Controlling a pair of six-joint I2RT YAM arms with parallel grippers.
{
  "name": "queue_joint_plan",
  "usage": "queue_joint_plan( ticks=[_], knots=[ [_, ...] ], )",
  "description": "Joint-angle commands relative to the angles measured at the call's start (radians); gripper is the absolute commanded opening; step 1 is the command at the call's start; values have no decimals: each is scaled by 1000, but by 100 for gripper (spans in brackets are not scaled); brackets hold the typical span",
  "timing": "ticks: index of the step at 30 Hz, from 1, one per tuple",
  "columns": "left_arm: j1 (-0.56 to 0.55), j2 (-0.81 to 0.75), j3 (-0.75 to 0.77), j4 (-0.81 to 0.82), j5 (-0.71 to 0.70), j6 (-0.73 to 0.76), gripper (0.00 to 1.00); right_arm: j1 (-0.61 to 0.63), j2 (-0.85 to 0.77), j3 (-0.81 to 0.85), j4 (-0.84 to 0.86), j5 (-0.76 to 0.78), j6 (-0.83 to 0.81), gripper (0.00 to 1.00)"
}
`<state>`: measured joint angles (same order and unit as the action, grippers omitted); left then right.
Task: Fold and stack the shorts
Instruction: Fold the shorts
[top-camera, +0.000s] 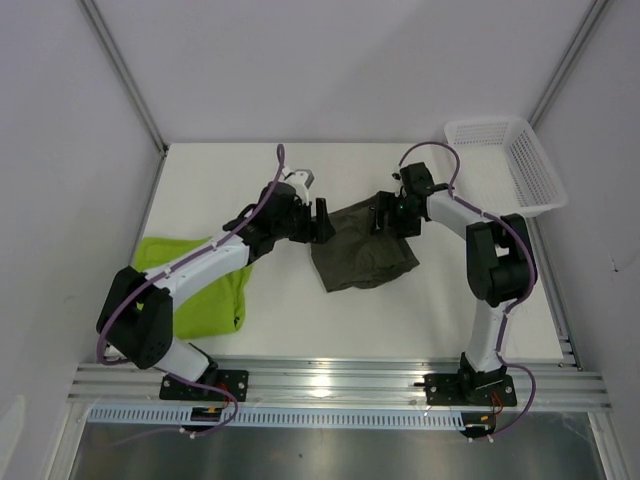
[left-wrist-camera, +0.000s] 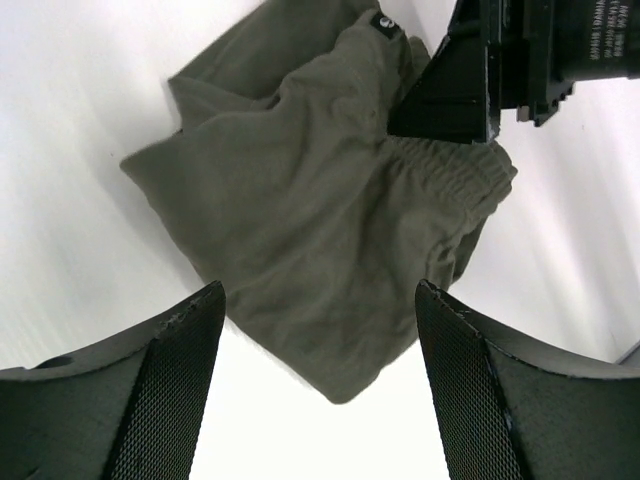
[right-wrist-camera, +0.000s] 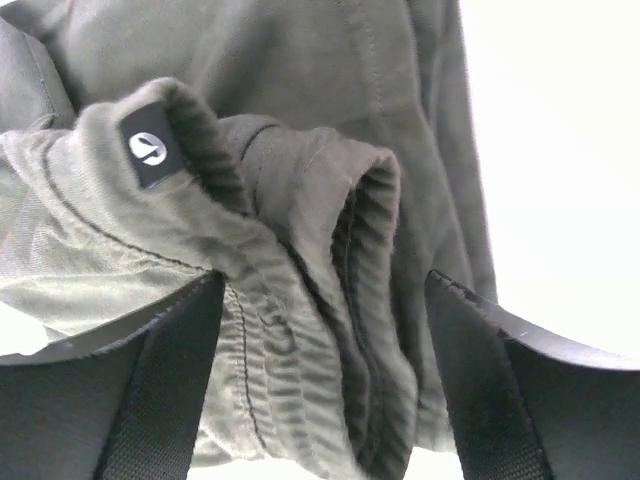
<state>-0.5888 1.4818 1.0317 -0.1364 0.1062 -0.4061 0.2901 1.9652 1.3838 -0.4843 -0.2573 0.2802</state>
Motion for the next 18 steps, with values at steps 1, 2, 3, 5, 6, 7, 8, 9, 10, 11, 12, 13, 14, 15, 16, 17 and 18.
queue_joint_plan(
  ticks=[1, 2, 3, 5, 6, 7, 8, 9, 10, 11, 12, 13, 14, 15, 16, 17, 18],
  knots=[
    [-6, 31, 76, 18, -17, 42, 79, 14, -113, 47, -42, 153, -10, 83],
    [-5, 63, 115, 8, -31, 46, 79, 14, -139, 31, -42, 174, -1, 87],
    [-5, 78, 128, -5, -36, 50, 79, 11, -166, 15, -39, 188, 11, 90],
    [-3, 109, 174, -25, -56, 65, 79, 9, -256, -52, -24, 213, 51, 91],
    [-3, 133, 189, -34, -66, 79, 80, 11, -288, -80, -8, 220, 89, 91],
    [-2, 147, 197, -41, -63, 87, 80, 11, -320, -110, -2, 225, 111, 91],
    [0, 158, 224, -51, -63, 93, 80, 11, -381, -141, 6, 230, 134, 90],
    [6, 179, 253, -60, -62, 98, 80, 17, -412, -207, 13, 227, 157, 83],
    [7, 189, 280, -74, -51, 111, 80, 21, -445, -244, 48, 211, 177, 78],
    [10, 198, 290, -83, -39, 116, 80, 26, -472, -280, 68, 192, 221, 70],
    [18, 204, 321, -91, -17, 119, 80, 27, -523, -352, 94, 140, 243, 49],
    [24, 219, 326, -89, 54, 122, 80, 30, -540, -385, 160, 98, 258, 40],
    [30, 227, 333, -89, 91, 122, 79, 32, -551, -409, 183, 61, 272, 32],
    [37, 238, 343, -94, 119, 122, 79, 32, -554, -425, 202, 38, 307, 14],
    [37, 257, 373, -100, 156, 122, 78, 37, -548, -452, 254, -30, 316, 9],
    [38, 268, 381, -107, 185, 124, 76, 37, -537, -463, 283, -71, 339, 1],
    [38, 281, 399, -109, 211, 125, 76, 37, -507, -471, 312, -103, 349, 0]
  ],
)
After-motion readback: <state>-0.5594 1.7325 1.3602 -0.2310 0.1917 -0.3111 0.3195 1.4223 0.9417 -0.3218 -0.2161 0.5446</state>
